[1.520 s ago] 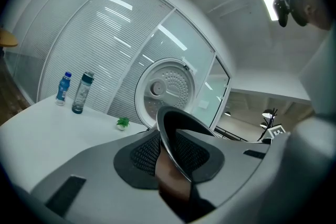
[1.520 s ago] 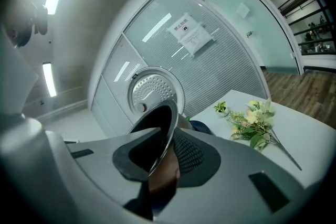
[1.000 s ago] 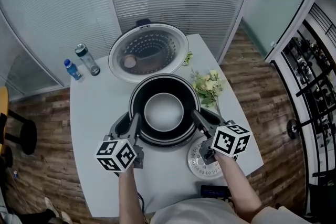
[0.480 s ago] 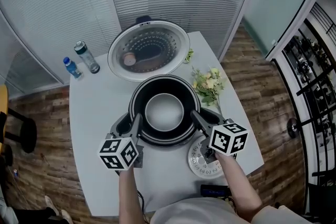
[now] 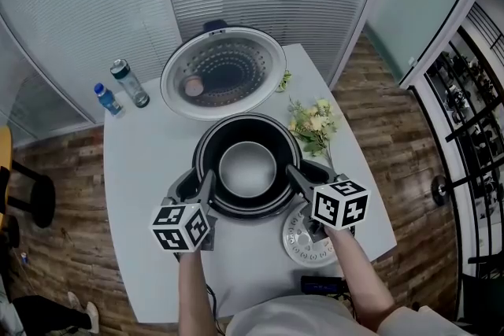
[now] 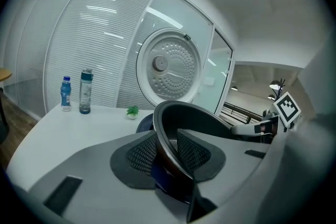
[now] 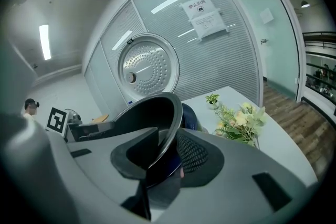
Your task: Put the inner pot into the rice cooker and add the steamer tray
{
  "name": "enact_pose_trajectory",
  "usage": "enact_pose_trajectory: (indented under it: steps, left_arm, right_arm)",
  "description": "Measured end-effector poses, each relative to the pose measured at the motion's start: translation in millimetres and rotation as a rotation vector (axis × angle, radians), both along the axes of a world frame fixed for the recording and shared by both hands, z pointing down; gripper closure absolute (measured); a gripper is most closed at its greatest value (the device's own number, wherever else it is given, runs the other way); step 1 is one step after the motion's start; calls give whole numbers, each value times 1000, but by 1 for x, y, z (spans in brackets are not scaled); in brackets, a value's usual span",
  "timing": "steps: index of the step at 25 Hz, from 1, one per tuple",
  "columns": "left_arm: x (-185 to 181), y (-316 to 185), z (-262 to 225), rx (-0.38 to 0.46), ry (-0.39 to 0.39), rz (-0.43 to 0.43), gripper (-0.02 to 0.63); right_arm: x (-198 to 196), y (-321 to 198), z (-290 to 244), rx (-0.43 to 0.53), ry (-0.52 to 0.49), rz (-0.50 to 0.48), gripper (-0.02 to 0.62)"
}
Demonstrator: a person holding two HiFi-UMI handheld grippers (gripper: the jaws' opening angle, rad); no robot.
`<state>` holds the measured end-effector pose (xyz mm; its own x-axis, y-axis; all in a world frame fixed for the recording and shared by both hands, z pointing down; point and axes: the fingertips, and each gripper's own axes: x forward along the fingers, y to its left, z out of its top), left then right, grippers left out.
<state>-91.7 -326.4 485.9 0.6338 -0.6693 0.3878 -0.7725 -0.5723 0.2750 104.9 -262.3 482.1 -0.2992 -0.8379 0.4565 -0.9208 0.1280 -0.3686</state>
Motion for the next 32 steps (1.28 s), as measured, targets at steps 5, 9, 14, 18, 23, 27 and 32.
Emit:
enact_pose_trajectory:
  steps: [5,9,14,18,23,27,32]
  left_arm:
    - [0,-4,4,-10,1,2,489]
    - [0,-4,8,-22,-6,4,486]
    - [-2,-6,10,-30,-13,-2,485]
    - [-1,-7,11,-22,-29,-8,483]
    - [-1,-3,14,-4,-65,-18,477]
    - [1,-4,14,10,-113,-13,461]
    - [3,-3,16,48,-165,-4,403]
  right_arm:
    - [0,-4,5,-13,-2,-3,472]
    - [0,-5,6,-14,-3,-6,472]
    - [-2,-7,5,-17,15,-11,469]
    - [-1,-8,7,-14,30,-17,469]
    - [-2,-4,9,-12,73,-12,468]
    - [0,-5,7,4,145,-7,446]
    - [-4,-5,8,18,158,-9,434]
